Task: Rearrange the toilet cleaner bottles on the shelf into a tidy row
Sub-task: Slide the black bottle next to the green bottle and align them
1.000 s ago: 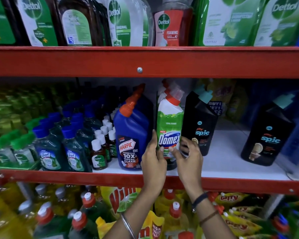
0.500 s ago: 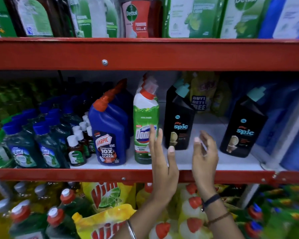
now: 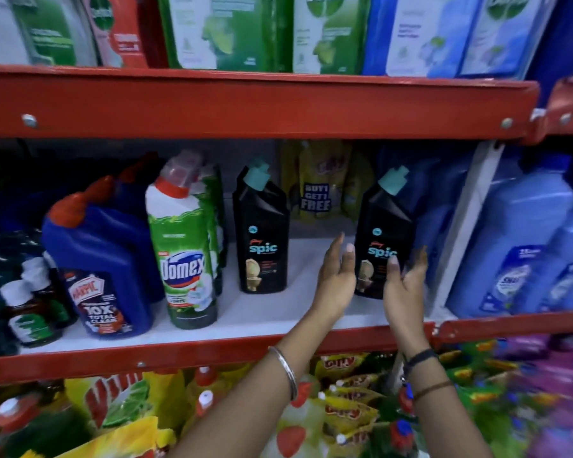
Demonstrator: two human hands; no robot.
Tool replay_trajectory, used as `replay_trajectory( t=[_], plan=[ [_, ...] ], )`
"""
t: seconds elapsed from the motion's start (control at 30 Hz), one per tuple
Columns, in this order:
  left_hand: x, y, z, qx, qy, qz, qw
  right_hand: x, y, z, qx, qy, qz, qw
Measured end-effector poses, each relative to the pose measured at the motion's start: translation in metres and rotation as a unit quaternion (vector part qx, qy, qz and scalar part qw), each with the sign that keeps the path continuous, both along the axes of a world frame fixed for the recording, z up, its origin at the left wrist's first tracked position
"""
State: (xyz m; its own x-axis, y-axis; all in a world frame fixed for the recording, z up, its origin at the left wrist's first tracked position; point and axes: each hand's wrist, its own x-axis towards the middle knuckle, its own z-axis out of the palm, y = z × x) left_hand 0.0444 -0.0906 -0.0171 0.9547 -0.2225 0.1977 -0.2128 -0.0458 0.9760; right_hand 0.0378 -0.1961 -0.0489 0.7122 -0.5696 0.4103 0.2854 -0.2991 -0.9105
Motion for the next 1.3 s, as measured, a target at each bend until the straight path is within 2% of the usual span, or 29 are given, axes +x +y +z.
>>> replay_trajectory(
  t=[0.1,0.27,0.53,0.93,1.3],
  plan=[
    [0.009,-0.01,-0.004,0.028,-0.016,0.017,0.999,0.002,-0.01,-0.003,-0.039,0.019,0.017,0.999],
    [0.017,-0.017,-0.009,0.039,-0.03,0.075,0.996,0.001,-0.02,-0.003,-0.084,0.029,-0.018,0.996],
    [0.009,-0.012,-0.011,-0.023,-0.015,0.083,0.996,-0.013,-0.012,0.005,-0.072,0.013,0.01,0.997],
    [-0.023,0.079,0.005,0.013,-0.105,0.201,0.974,-0.03,0.067,0.027,-0.089,-0.04,0.109,0.989],
    [-0.029,0.141,-0.022,0.029,-0.108,0.278,0.954,-0.023,0.134,0.008,-0.051,-0.02,0.188,0.981]
  ],
)
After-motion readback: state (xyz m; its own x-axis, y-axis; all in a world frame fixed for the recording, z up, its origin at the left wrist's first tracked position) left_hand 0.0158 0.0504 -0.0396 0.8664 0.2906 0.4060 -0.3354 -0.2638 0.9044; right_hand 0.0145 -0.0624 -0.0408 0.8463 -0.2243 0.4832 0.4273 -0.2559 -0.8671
